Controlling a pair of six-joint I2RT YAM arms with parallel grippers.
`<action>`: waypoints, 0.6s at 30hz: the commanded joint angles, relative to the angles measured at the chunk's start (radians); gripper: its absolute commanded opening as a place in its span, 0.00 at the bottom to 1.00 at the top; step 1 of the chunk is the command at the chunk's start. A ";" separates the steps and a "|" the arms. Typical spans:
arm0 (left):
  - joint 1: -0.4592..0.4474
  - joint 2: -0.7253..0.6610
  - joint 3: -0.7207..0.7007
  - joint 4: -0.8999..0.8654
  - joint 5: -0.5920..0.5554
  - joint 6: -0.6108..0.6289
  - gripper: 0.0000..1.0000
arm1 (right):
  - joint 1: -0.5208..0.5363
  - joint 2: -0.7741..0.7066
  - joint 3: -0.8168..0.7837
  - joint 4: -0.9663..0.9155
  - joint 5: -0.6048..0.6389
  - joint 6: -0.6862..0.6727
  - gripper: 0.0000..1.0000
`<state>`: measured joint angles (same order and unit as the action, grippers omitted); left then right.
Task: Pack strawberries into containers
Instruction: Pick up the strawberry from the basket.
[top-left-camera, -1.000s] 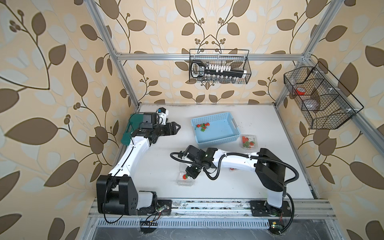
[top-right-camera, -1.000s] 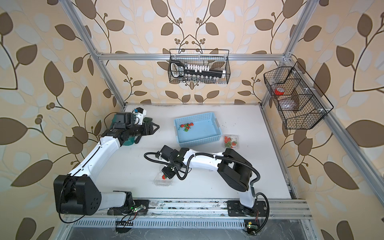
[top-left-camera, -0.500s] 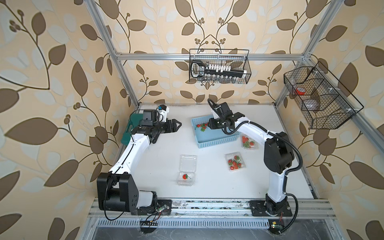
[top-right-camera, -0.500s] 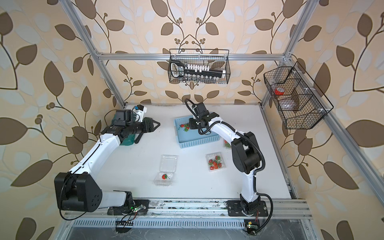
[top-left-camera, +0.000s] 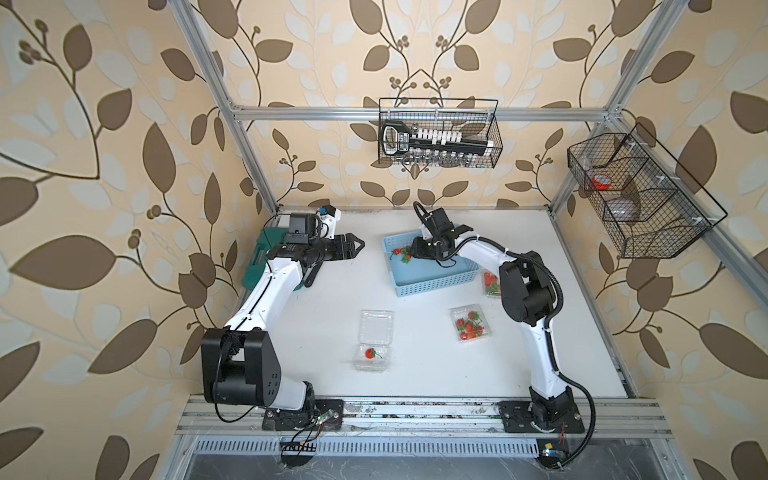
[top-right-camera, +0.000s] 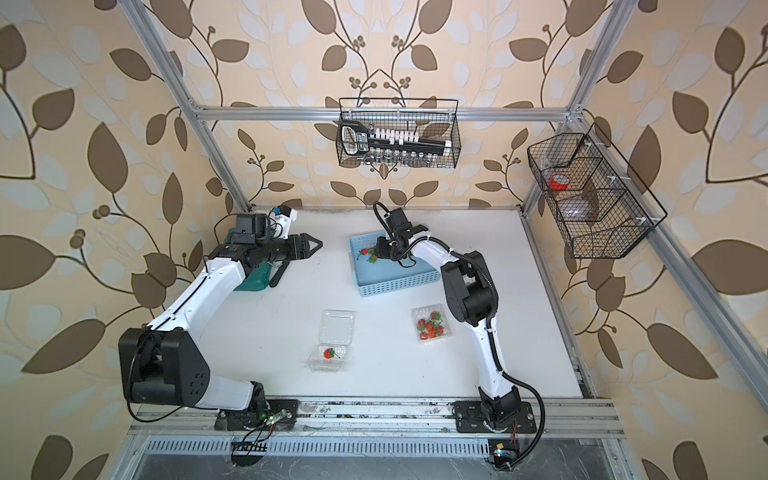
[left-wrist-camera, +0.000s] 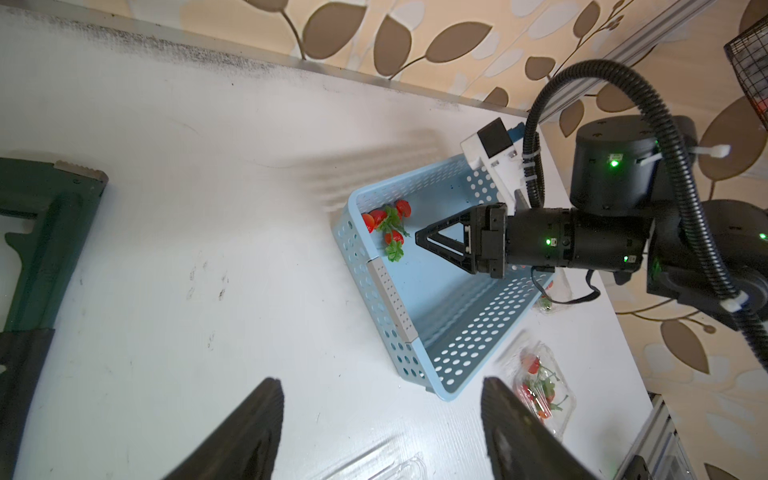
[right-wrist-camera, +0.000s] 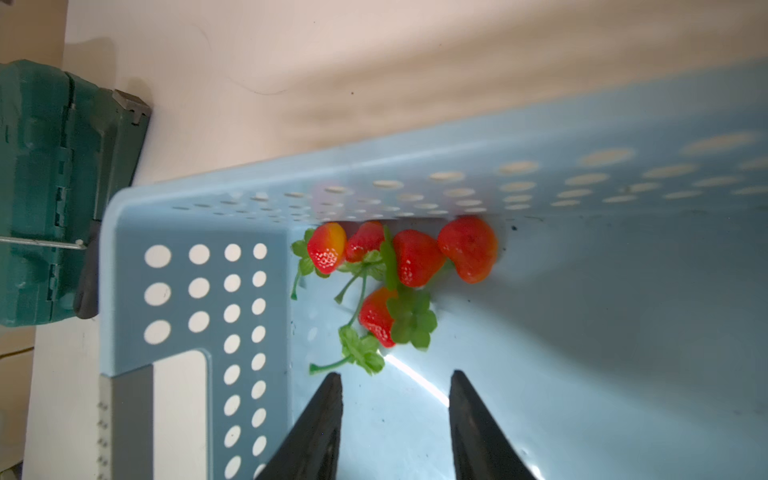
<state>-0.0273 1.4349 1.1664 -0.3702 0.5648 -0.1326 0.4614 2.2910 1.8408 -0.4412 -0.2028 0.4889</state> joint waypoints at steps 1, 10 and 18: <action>-0.008 -0.014 -0.003 0.026 0.010 0.024 0.76 | 0.034 0.039 0.025 -0.003 -0.008 0.072 0.43; -0.009 -0.018 -0.013 0.042 0.027 0.011 0.76 | 0.072 0.072 0.054 -0.025 0.060 0.161 0.43; -0.008 -0.032 -0.023 0.049 0.029 0.004 0.76 | 0.075 0.128 0.123 -0.092 0.118 0.149 0.35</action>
<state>-0.0273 1.4349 1.1553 -0.3546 0.5728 -0.1333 0.5346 2.3924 1.9369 -0.4858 -0.1307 0.6319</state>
